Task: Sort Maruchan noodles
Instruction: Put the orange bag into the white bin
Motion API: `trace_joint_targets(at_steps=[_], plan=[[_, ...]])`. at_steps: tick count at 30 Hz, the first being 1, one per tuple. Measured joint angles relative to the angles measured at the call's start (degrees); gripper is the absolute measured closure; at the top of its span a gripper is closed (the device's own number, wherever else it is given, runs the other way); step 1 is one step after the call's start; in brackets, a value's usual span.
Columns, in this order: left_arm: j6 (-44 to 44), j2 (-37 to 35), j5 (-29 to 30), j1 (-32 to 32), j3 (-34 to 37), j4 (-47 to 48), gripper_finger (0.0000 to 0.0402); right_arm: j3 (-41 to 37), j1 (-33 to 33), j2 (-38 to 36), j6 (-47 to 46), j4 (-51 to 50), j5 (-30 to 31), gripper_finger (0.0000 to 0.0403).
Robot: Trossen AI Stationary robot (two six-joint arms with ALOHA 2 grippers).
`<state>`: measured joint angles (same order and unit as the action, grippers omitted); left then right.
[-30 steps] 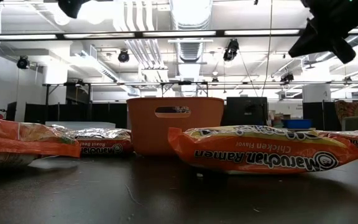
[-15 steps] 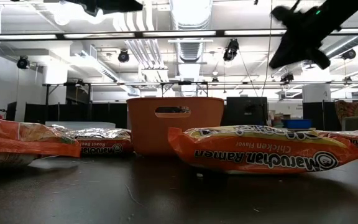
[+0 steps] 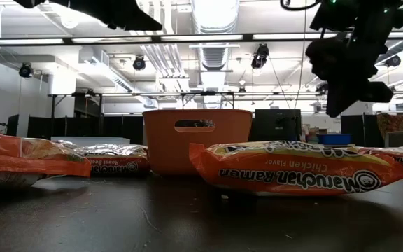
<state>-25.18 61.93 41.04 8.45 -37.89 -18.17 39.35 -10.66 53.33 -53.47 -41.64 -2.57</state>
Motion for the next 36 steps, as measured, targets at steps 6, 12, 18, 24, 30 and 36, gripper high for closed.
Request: trace_joint_targets(at_steps=[6,12,18,24,30,36], plan=[[-5.99,0.26,1.63,-0.11,0.02,-0.01,0.0402,0.0,0.0,2.7,0.02,4.33,0.17,0.0371],[-4.02,0.24,2.03,-0.11,0.02,-0.04,0.0402,0.0,-0.14,5.32,-0.63,8.31,0.17,0.0371],[-2.74,0.24,1.99,-0.09,0.02,-0.02,0.0402,0.0,-0.26,7.85,1.36,11.25,0.22,0.0365],[-2.59,0.24,1.97,-0.09,0.02,-0.06,0.0402,0.0,-0.57,9.52,4.69,15.23,1.07,0.0302],[-2.59,0.24,1.96,-0.09,0.04,-0.17,0.0402,0.14,-2.59,9.74,11.3,17.51,0.19,0.0217],[-2.34,0.24,1.95,-0.09,0.04,-0.17,0.0402,0.7,-3.83,9.7,29.54,17.24,-2.96,0.0171]])
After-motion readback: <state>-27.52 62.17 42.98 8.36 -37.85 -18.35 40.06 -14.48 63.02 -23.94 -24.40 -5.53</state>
